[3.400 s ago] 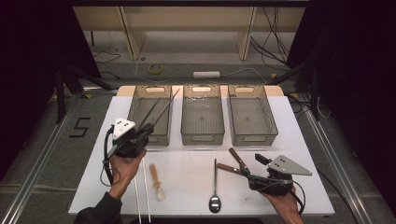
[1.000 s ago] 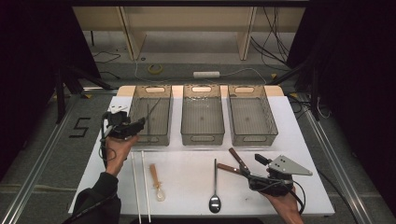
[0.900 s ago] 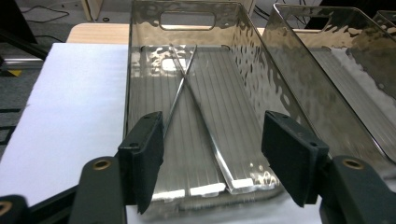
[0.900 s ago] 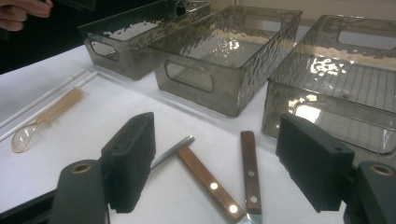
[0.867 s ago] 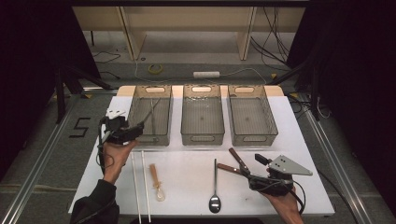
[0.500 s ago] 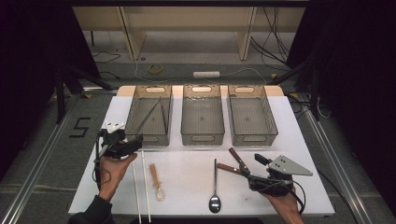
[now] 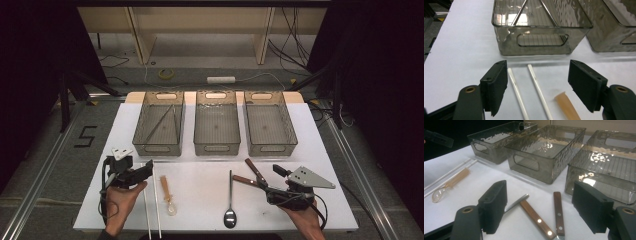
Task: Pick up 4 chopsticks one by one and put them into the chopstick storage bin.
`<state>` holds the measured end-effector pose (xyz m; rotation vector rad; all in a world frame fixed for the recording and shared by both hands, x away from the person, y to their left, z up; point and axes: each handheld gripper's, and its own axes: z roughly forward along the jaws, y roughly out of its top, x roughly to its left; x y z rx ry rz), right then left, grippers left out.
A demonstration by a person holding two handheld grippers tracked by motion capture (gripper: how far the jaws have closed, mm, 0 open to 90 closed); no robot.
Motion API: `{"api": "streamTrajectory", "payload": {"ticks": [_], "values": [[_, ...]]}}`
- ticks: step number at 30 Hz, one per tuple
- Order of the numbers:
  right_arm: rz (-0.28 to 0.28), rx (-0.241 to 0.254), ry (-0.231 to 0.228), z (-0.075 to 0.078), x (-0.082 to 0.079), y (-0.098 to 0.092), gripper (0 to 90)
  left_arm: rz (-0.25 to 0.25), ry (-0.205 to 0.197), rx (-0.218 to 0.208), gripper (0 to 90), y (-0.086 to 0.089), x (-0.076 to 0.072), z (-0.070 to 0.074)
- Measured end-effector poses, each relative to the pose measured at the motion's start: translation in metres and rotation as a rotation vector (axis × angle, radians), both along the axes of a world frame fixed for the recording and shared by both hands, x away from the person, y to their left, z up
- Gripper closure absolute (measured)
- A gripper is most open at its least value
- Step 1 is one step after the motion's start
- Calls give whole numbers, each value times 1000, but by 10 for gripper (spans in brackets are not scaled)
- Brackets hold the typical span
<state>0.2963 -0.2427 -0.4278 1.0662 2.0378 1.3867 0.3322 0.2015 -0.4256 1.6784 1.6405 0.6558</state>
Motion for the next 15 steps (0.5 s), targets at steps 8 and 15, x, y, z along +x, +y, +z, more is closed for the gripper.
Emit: {"api": "streamTrajectory", "payload": {"ticks": [8,15], "values": [[2,0,1,0,0,0,294,34,-38,-19,331,-4,-26,-2],[5,0,-2,0,-1,1,294,40,-16,0,336,-11,-41,-14]]}}
